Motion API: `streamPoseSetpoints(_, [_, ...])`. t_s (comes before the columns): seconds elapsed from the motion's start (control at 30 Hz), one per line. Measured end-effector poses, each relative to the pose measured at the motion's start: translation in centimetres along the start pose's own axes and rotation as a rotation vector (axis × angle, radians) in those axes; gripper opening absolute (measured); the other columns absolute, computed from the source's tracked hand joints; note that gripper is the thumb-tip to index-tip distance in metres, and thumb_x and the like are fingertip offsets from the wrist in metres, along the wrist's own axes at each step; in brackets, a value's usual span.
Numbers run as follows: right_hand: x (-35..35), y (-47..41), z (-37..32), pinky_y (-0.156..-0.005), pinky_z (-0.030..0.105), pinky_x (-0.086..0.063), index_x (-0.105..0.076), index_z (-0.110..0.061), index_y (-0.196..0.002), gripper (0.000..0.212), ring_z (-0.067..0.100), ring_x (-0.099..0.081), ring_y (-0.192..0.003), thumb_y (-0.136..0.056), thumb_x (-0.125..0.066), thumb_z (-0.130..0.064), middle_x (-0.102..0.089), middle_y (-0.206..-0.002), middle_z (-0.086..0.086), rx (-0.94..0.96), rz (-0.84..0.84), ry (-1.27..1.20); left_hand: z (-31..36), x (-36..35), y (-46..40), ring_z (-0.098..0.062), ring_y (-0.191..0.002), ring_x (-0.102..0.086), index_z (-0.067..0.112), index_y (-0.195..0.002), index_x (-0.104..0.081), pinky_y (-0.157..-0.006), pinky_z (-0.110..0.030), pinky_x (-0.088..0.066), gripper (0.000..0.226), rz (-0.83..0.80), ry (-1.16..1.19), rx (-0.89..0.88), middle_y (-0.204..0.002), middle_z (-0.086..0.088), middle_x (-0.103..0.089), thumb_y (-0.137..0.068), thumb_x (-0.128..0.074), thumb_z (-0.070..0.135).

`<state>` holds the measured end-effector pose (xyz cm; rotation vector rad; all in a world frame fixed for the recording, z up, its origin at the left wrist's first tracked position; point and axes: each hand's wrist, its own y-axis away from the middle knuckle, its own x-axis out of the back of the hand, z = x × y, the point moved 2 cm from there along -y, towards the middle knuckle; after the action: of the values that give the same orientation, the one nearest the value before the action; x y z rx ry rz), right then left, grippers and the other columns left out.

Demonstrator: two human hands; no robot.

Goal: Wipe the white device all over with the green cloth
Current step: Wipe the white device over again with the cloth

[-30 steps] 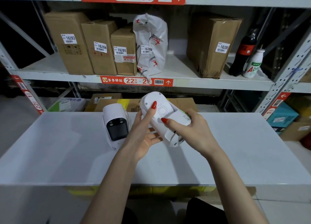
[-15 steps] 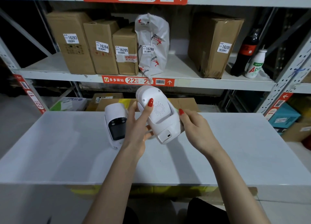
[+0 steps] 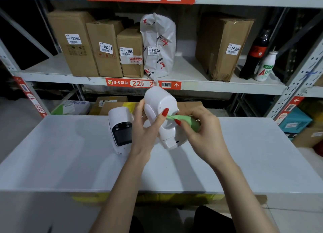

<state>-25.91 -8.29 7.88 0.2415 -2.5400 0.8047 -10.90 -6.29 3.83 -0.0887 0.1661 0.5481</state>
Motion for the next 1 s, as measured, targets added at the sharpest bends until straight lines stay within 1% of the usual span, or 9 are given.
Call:
streamPoseSetpoints(0.07, [-0.2,0.1,-0.4,-0.067,0.007,-0.038,-0.074,-0.020,-0.094,0.017,0.003,-0.055,-0.080,-0.084,-0.068,-0.007,-0.054,-0.087,-0.015,0.004,-0.041,0.035,-0.1,0.0,0.0,-0.022,-0.125,-0.056,0.073,-0.105,-0.046,-0.090,-0.050,-0.057,0.061,0.000,-0.025,-0.016,-0.140,0.006,-0.053,-0.059,-0.082,0.058])
streamPoseSetpoints(0.17, [-0.8,0.3,-0.9,-0.069,0.005,-0.039,-0.073,-0.020,-0.097,0.019,0.005,-0.053,-0.083,-0.087,-0.066,-0.007,-0.055,-0.093,-0.007,0.039,-0.101,0.108,-0.1,0.0,0.2,-0.015,-0.126,-0.053,0.057,-0.125,-0.043,-0.093,-0.042,-0.057,0.065,-0.001,-0.069,-0.085,-0.139,0.009,-0.051,-0.075,-0.081,0.043])
streamPoseSetpoints(0.27, [-1.3,0.4,-1.1,-0.068,0.006,-0.038,-0.071,-0.018,-0.100,0.019,0.009,-0.052,-0.084,-0.088,-0.063,-0.005,-0.054,-0.097,-0.004,0.070,-0.149,0.185,0.0,-0.1,0.4,-0.009,-0.126,-0.052,0.048,-0.132,-0.044,-0.095,-0.036,-0.055,0.064,-0.002,-0.090,-0.147,-0.138,0.012,-0.052,-0.080,-0.079,0.036])
streamPoseSetpoints(0.43, [-1.4,0.4,-0.8,-0.068,0.025,-0.042,-0.071,-0.016,-0.099,0.024,0.019,-0.055,-0.083,-0.085,-0.059,-0.001,-0.052,-0.095,0.000,0.105,-0.209,0.289,0.2,-0.1,0.6,-0.009,-0.121,-0.058,0.039,-0.139,-0.046,-0.089,-0.037,-0.058,0.072,-0.014,-0.125,-0.202,-0.136,0.009,-0.056,-0.076,-0.081,0.037])
streamPoseSetpoints(0.53, [-1.3,0.5,-0.7,-0.069,0.035,-0.048,-0.070,-0.013,-0.098,0.022,0.024,-0.053,-0.083,-0.084,-0.059,-0.001,-0.049,-0.095,0.002,0.076,-0.197,0.390,0.3,-0.3,0.9,-0.010,-0.118,-0.060,0.042,-0.138,-0.047,-0.086,-0.034,-0.060,0.075,-0.015,-0.147,-0.219,-0.135,0.010,-0.057,-0.071,-0.080,0.042])
streamPoseSetpoints(0.6, [-1.4,0.5,-0.5,-0.069,0.038,-0.048,-0.069,-0.012,-0.097,0.021,0.025,-0.052,-0.084,-0.082,-0.059,-0.001,-0.048,-0.096,0.002,0.040,-0.186,0.435,0.2,-0.4,1.0,-0.011,-0.118,-0.060,0.044,-0.137,-0.047,-0.086,-0.034,-0.060,0.075,-0.021,-0.160,-0.217,-0.135,0.012,-0.057,-0.070,-0.080,0.044])
streamPoseSetpoints(0.8, [-1.8,0.5,-0.1,-0.073,0.031,-0.045,-0.071,-0.012,-0.095,0.016,0.021,-0.055,-0.087,-0.087,-0.058,-0.006,-0.056,-0.096,0.004,-0.006,-0.239,0.285,0.0,-0.5,1.1,-0.007,-0.117,-0.059,0.044,-0.140,-0.044,-0.086,-0.028,-0.059,0.076,-0.052,-0.216,-0.222,-0.130,0.018,-0.055,-0.076,-0.083,0.035])
streamPoseSetpoints(0.93, [-1.5,0.4,0.0,-0.077,0.028,-0.044,-0.073,-0.014,-0.093,0.016,0.018,-0.056,-0.090,-0.087,-0.061,-0.007,-0.060,-0.095,0.005,-0.060,-0.247,0.138,0.1,-0.4,1.1,-0.007,-0.116,-0.058,0.045,-0.139,-0.042,-0.076,-0.015,-0.055,0.075,-0.055,-0.224,-0.220,-0.126,0.019,-0.054,-0.077,-0.082,0.033])
streamPoseSetpoints(1.0, [-1.4,0.3,0.0,-0.074,0.023,-0.044,-0.074,-0.015,-0.092,0.015,0.017,-0.057,-0.089,-0.088,-0.062,-0.008,-0.061,-0.095,0.004,-0.066,-0.263,0.116,0.1,-0.4,1.1,-0.009,-0.117,-0.058,0.044,-0.141,-0.042,-0.076,-0.015,-0.056,0.076,-0.062,-0.239,-0.235,-0.128,0.017,-0.053,-0.077,-0.082,0.034])
